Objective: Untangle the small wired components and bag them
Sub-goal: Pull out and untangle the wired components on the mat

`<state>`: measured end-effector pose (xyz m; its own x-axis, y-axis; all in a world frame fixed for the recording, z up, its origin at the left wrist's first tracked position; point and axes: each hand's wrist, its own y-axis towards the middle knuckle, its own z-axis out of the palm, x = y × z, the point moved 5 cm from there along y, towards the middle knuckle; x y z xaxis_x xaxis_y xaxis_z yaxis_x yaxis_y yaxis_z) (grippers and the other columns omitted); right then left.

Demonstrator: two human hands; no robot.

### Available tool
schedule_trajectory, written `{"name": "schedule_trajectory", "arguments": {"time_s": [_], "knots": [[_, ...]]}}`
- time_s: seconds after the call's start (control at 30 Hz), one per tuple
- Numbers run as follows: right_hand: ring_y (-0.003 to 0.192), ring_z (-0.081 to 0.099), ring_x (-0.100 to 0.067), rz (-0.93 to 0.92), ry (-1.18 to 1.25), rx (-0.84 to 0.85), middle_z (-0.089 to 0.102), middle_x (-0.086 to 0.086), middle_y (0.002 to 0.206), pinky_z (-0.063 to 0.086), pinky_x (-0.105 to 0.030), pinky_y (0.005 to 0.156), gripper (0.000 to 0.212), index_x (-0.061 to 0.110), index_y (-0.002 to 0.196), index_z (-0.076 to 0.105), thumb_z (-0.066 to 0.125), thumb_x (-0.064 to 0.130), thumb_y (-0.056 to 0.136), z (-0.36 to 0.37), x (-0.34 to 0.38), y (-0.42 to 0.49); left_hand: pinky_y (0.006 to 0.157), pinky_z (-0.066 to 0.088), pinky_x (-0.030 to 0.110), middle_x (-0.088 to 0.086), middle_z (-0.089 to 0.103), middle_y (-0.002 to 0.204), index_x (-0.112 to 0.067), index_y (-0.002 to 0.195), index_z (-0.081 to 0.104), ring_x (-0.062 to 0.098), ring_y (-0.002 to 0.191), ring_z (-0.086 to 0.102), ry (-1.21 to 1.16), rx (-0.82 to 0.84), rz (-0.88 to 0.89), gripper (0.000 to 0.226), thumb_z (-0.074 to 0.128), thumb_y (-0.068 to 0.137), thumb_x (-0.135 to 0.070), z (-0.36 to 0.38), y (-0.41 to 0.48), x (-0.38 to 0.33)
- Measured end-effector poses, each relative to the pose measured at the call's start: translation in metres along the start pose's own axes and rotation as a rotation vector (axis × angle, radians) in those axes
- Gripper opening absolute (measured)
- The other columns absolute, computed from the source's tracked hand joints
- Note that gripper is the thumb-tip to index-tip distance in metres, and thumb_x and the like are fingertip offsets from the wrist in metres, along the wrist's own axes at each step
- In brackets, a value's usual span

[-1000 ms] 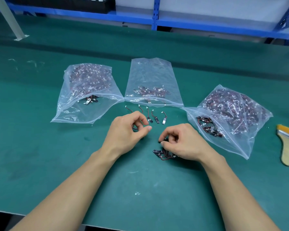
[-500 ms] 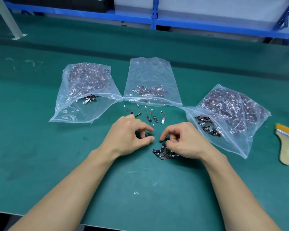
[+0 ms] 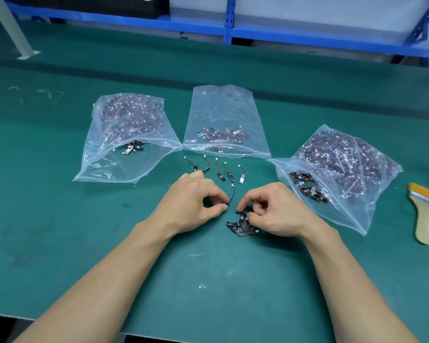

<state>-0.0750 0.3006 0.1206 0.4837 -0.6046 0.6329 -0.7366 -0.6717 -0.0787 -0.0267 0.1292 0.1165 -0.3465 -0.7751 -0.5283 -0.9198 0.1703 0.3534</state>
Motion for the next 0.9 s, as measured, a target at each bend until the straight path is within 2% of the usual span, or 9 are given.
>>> {"name": "schedule_trajectory", "arguments": {"time_s": [0.13, 0.43, 0.5, 0.57, 0.7, 0.9], "knots": [[0.048, 0.037, -0.009, -0.004, 0.008, 0.016, 0.043, 0.009, 0.045, 0.034, -0.017, 0.052, 0.026, 0.030, 0.082, 0.076, 0.059, 0.014, 0.069, 0.001, -0.001, 0.000, 0.070, 0.030, 0.029, -0.015, 0.065, 0.073, -0.033, 0.086, 0.080, 0.011, 0.076, 0.041, 0.067, 0.015, 0.011, 0.004, 0.080, 0.082, -0.033, 0.001, 0.001, -0.001], [0.046, 0.035, -0.010, -0.015, -0.012, 0.007, 0.037, 0.007, 0.043, 0.036, -0.022, 0.052, 0.020, 0.024, 0.073, 0.072, 0.064, 0.005, 0.073, -0.002, -0.001, -0.002, 0.071, 0.042, 0.038, -0.013, 0.059, 0.068, -0.031, 0.087, 0.080, 0.013, 0.073, 0.039, 0.069, -0.034, -0.001, 0.003, 0.079, 0.084, -0.032, -0.003, 0.002, -0.001], [0.045, 0.032, -0.010, -0.022, 0.007, 0.011, 0.034, 0.007, 0.043, 0.035, -0.020, 0.051, 0.020, 0.022, 0.071, 0.070, 0.063, 0.003, 0.073, -0.004, -0.001, -0.003, 0.070, 0.041, 0.036, -0.013, 0.060, 0.069, -0.031, 0.086, 0.079, 0.012, 0.073, 0.040, 0.024, -0.038, 0.024, 0.006, 0.077, 0.084, -0.036, -0.004, 0.000, -0.004], [0.045, 0.030, -0.010, -0.031, 0.022, 0.020, 0.033, 0.007, 0.043, 0.034, -0.018, 0.050, 0.021, 0.021, 0.070, 0.069, 0.062, 0.001, 0.072, -0.005, -0.001, -0.004, 0.071, 0.039, 0.032, -0.013, 0.060, 0.069, -0.032, 0.085, 0.080, 0.012, 0.074, 0.044, -0.034, 0.007, 0.055, 0.012, 0.073, 0.082, -0.042, -0.001, -0.002, -0.009], [0.046, 0.029, -0.010, -0.036, 0.020, 0.025, 0.032, 0.007, 0.044, 0.033, -0.017, 0.050, 0.022, 0.022, 0.069, 0.068, 0.062, 0.001, 0.072, -0.005, -0.002, -0.003, 0.074, 0.045, 0.043, -0.015, 0.057, 0.067, -0.036, 0.084, 0.079, 0.011, 0.076, 0.047, -0.064, 0.169, 0.097, 0.017, 0.073, 0.080, -0.051, 0.010, -0.004, -0.016], [0.047, 0.028, -0.010, -0.038, 0.050, 0.022, 0.033, 0.007, 0.045, 0.030, -0.016, 0.049, 0.020, 0.021, 0.072, 0.069, 0.059, 0.004, 0.070, -0.005, -0.005, -0.003, 0.074, 0.045, 0.044, -0.016, 0.053, 0.065, -0.037, 0.079, 0.077, 0.009, 0.075, 0.045, -0.095, 0.206, 0.102, 0.010, 0.075, 0.079, -0.047, 0.010, -0.005, -0.014]]}}
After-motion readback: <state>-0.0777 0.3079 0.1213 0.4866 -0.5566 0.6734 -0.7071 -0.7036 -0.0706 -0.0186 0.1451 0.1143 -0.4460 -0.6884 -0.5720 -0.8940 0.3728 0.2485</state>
